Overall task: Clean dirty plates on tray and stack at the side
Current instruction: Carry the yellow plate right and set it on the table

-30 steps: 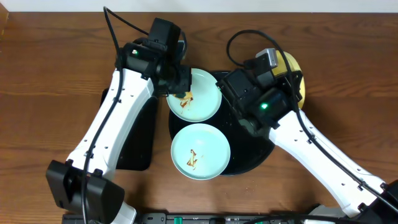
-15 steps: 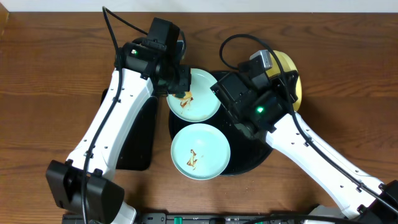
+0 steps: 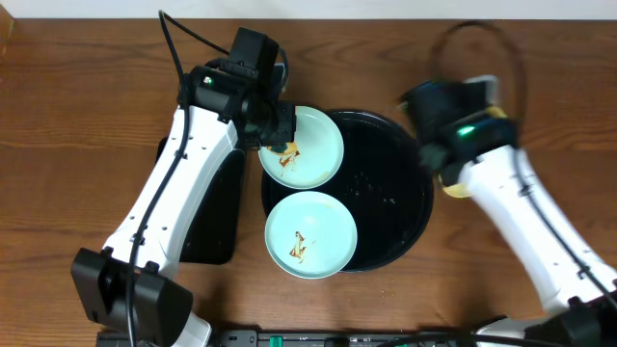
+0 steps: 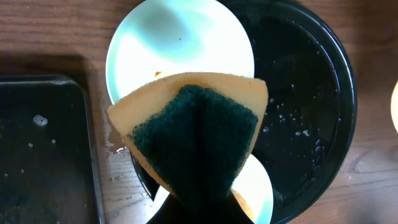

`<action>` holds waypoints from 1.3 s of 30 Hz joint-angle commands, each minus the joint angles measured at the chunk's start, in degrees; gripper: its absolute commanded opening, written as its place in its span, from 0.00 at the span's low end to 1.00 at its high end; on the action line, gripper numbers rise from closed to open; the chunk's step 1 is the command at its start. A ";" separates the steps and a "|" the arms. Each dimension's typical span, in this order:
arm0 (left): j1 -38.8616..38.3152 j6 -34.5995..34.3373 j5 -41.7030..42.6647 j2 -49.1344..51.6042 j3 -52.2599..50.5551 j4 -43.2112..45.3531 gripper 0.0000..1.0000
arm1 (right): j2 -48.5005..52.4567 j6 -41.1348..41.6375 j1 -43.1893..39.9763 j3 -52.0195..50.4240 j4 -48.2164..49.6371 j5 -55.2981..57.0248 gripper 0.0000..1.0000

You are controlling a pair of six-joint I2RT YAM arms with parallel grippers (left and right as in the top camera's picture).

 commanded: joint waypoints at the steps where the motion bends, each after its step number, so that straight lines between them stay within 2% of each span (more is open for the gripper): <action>1: 0.26 0.15 -0.57 -0.09 0.52 0.00 0.07 | -0.81 6.95 -10.49 1.09 -0.55 -12.07 0.01; 7: 0.26 0.20 -0.57 -0.09 0.52 -0.15 0.07 | -0.79 6.49 -23.37 1.09 0.83 -19.61 0.01; 14: 0.26 0.20 -0.57 -0.09 0.52 -0.22 0.07 | 1.55 5.77 -32.26 1.07 3.50 -22.91 0.01; 23: 0.26 0.39 -0.59 -0.09 0.52 -0.79 0.07 | 15.13 6.01 -36.46 1.07 5.90 -26.62 0.01; 29: 0.26 0.57 -0.57 -0.09 0.52 -1.25 0.08 | 16.70 6.43 -36.41 1.09 6.14 -29.99 0.01; 30: 0.26 0.57 -0.57 -0.09 0.52 -1.29 0.08 | 16.46 6.43 -36.41 1.09 6.14 -30.12 0.13; 32: 0.26 0.57 -0.57 -0.09 0.52 -1.46 0.11 | 15.98 6.40 -36.41 1.27 5.95 -30.29 0.57; 39: 0.26 0.57 -0.57 -0.09 0.52 -1.64 0.11 | 13.51 5.90 -36.41 3.43 3.98 -31.71 0.59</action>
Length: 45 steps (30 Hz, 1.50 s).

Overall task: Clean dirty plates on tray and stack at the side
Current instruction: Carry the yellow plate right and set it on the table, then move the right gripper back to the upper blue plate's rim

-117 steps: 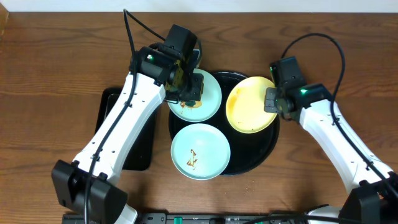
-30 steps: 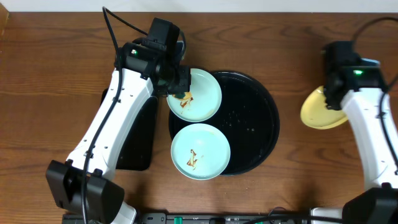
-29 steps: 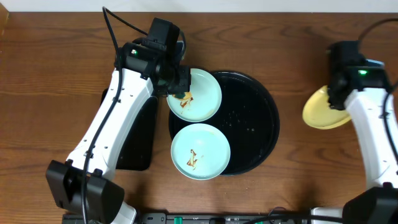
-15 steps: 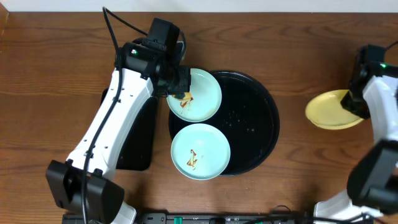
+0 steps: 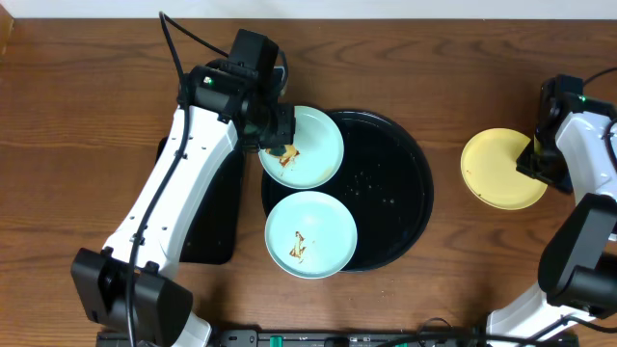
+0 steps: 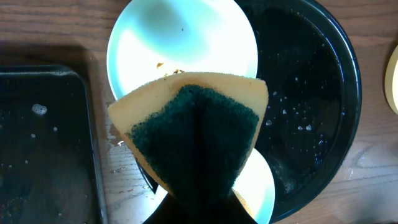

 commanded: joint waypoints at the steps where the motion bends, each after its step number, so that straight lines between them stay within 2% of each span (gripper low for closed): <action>1: 0.26 0.55 -0.55 -0.09 0.52 -0.15 0.11 | -3.65 -1.01 -0.24 3.48 -0.94 -3.39 0.58; 6: 0.46 0.57 -0.79 -0.09 0.52 -0.15 0.11 | -5.01 -8.85 1.60 8.59 -3.10 -19.17 0.53; 10: 2.25 0.57 -0.79 -0.09 0.52 -0.11 0.11 | -5.01 -13.18 6.14 10.62 -5.53 -30.14 0.66; 12: 3.91 0.76 -0.79 -0.09 0.52 -0.24 0.11 | -4.76 -13.07 9.35 10.21 -6.84 -31.39 0.62; 15: 6.67 0.83 -0.79 -0.09 0.52 -0.96 0.11 | -3.93 -13.09 15.72 8.61 -8.33 -31.89 0.48; 19: 9.70 1.88 -0.76 -0.09 0.52 -2.86 0.11 | -3.50 -13.73 23.80 5.77 -7.91 -38.01 0.47; 20: 10.23 2.05 -0.76 -0.09 0.52 -3.23 0.11 | -3.50 -13.73 26.03 4.90 -7.21 -39.67 0.51; 24: 11.91 2.29 -0.76 -0.09 0.52 -4.00 0.11 | -3.48 -12.63 33.70 2.12 -4.20 -42.47 0.55; 25: 12.11 2.32 -0.76 -0.09 0.52 -4.07 0.11 | -3.48 -11.43 35.58 1.07 -3.02 -42.51 0.55; 27: 12.35 2.29 -0.76 -0.09 0.52 -4.33 0.11 | -3.21 -10.88 38.05 -1.05 -0.55 -44.46 0.47; 31: 12.37 2.29 -0.76 -0.09 0.52 -4.72 0.11 | -1.73 -10.91 40.70 -5.42 3.89 -50.47 0.40; 43: 12.37 2.29 -0.74 -0.09 0.52 -4.98 0.11 | 3.26 -12.22 41.97 -12.92 10.64 -59.25 0.38; 45: 12.37 2.29 -0.72 -0.09 0.52 -5.03 0.11 | 3.82 -12.17 42.49 -13.22 11.58 -60.15 0.36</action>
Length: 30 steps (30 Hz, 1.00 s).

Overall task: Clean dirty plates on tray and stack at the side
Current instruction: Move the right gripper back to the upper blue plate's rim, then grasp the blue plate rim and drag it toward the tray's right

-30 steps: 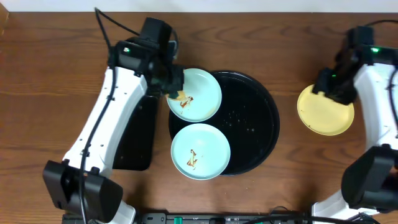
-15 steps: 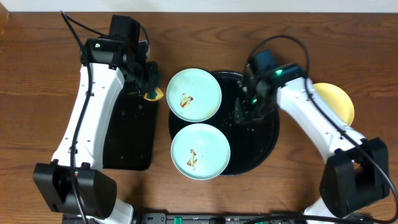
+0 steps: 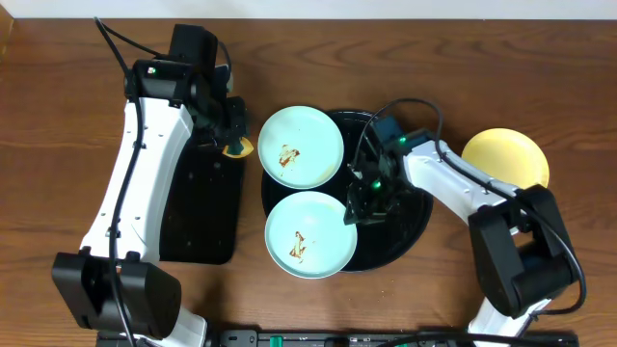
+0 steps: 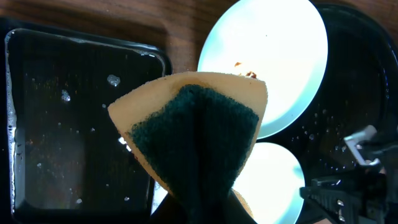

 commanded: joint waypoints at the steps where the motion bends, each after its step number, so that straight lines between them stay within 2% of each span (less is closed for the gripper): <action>1: 0.24 0.79 -0.52 -0.09 0.52 -0.35 0.11 | 1.42 -0.68 1.73 -0.85 1.31 -4.37 0.35; 8: 0.24 0.79 -0.52 -0.09 0.52 -0.74 0.11 | 2.64 2.58 4.85 -1.25 5.07 -4.70 0.35; 9: 0.24 0.79 -0.52 -0.09 0.52 -0.81 0.11 | 2.86 2.84 5.03 -1.27 5.40 -4.70 0.32; 12: 0.24 0.79 -0.52 -0.09 0.52 -1.01 0.11 | 3.28 4.09 5.18 -1.27 5.75 -4.37 0.15; 14: 0.24 0.79 -0.31 -0.09 0.52 -1.03 0.12 | 3.43 4.87 5.18 -1.27 5.81 -3.69 0.11; 15: 0.24 0.79 -0.04 -0.09 0.52 -1.03 0.11 | 3.48 5.68 5.18 -1.27 5.77 -3.06 0.07; 19: 0.24 0.79 0.11 -0.09 0.52 -1.03 0.11 | 3.89 6.78 5.18 -1.27 5.86 -2.64 0.01; 30: 0.24 0.79 0.28 -0.09 0.52 -1.25 0.11 | 4.35 10.16 4.59 -1.31 5.29 6.60 0.02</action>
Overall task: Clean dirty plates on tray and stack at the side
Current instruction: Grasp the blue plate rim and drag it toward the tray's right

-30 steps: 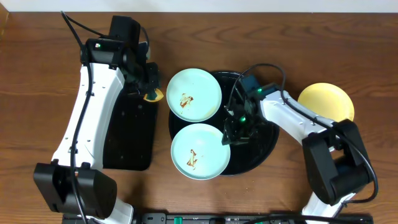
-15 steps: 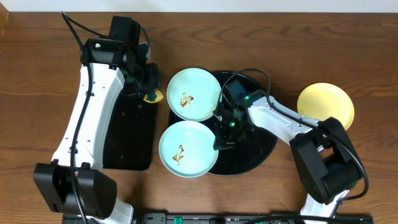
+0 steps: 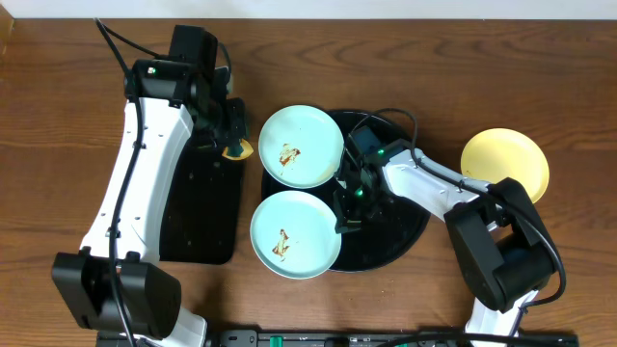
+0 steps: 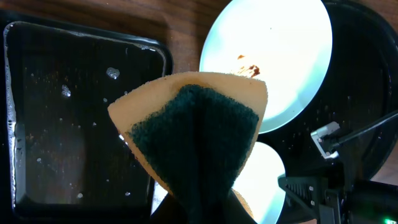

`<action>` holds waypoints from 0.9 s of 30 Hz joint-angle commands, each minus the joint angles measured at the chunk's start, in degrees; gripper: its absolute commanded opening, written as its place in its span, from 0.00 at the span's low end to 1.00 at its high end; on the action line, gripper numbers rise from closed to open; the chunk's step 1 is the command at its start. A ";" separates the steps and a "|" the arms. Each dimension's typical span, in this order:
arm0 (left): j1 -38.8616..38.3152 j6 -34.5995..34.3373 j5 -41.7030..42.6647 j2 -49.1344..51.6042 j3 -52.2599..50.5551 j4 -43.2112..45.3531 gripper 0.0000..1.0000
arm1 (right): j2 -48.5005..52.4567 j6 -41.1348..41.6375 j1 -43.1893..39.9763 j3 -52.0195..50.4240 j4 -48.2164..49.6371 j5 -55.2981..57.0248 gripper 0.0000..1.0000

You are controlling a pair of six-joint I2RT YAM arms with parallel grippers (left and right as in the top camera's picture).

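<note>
Two pale teal plates with brown food smears are in view. The far plate (image 3: 301,146) (image 4: 267,62) lies on the left rim of the round black tray (image 3: 400,207). The near plate (image 3: 296,234) (image 4: 266,182) overhangs the tray's front left edge. My right gripper (image 3: 347,210) is at this plate's right rim, one finger (image 4: 303,186) over the edge, apparently closed on it. My left gripper (image 3: 234,145) (image 4: 202,193) is shut on a yellow and green sponge (image 4: 193,124), held above the right edge of the black rectangular tray (image 3: 198,207).
A yellow plate (image 3: 504,166) lies alone on the table at the right. The rectangular tray (image 4: 62,124) holds water drops. The round tray (image 4: 348,93) is wet where bare. A cable loops over the right arm.
The near plate has shifted left, further off the round tray, and its smear has turned. My right gripper moved left with it. The left arm and sponge have stayed put.
At first the sponge was over the far plate and the right arm was moving at the right. Then the right gripper was by the yellow plate. Later the sponge was over the rectangular tray and the right gripper at the near plate, which has now shifted left.
</note>
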 commanded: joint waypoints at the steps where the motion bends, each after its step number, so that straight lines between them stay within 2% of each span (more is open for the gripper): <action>1: 0.24 0.79 0.52 -0.09 0.52 -0.31 0.11 | 0.98 2.91 -0.70 -0.35 -0.72 8.04 0.02; 17: 0.24 0.76 1.14 -0.09 0.52 -0.02 0.11 | 0.46 3.26 -10.69 0.02 -6.10 18.93 0.02; 27: 0.24 0.79 1.40 -0.09 0.52 -0.02 0.11 | -6.23 2.82 -17.11 0.13 -8.26 22.93 0.02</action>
